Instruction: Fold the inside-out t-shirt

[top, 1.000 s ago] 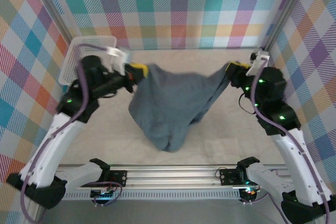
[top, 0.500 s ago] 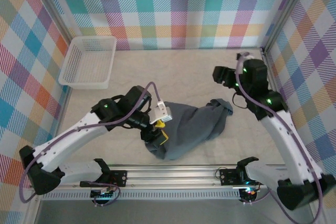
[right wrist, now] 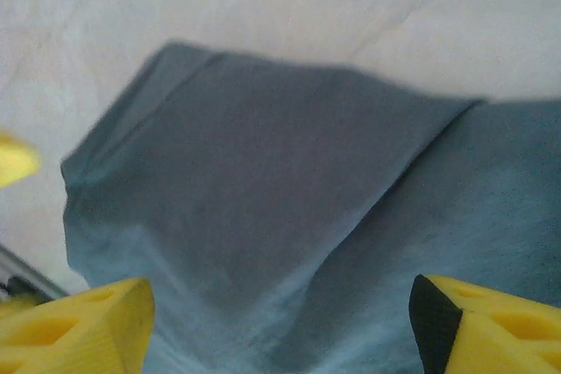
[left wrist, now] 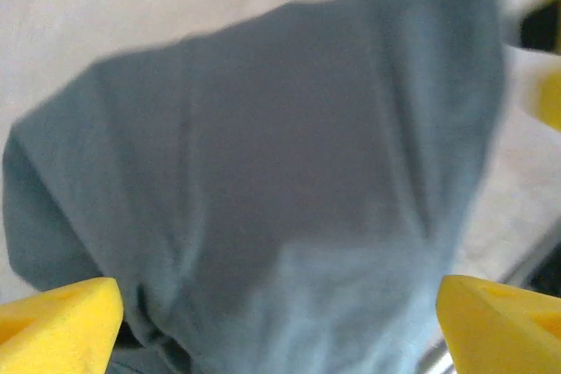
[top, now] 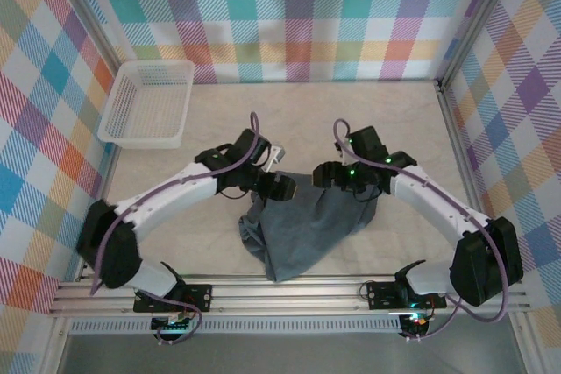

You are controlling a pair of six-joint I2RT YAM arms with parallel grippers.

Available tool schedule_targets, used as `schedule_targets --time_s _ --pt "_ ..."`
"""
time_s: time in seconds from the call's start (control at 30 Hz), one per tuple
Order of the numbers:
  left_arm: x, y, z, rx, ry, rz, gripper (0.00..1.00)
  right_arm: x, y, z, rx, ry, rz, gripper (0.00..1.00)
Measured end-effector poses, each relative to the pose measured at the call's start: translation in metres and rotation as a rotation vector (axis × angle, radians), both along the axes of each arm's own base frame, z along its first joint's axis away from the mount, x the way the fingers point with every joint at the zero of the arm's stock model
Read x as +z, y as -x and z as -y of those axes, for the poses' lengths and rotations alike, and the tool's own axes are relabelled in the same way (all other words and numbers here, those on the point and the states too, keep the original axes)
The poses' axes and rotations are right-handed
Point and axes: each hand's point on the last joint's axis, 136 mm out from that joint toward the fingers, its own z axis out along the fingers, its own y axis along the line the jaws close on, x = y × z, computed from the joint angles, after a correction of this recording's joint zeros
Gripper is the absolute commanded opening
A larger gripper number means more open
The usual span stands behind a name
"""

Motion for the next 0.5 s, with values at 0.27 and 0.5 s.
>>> schedule_targets --time_s 0.27,0.5 --pt "-0.031 -0.034 -0.019 0.255 0.038 -0.108 0.00 -0.044 0.010 -0.039 0.044 -0.007 -0.125 0.53" --pt "0.044 -0.080 -0.008 0.216 0.192 0.071 0.00 0.015 -0.025 -0.036 -0.013 -0.011 0.076 0.66"
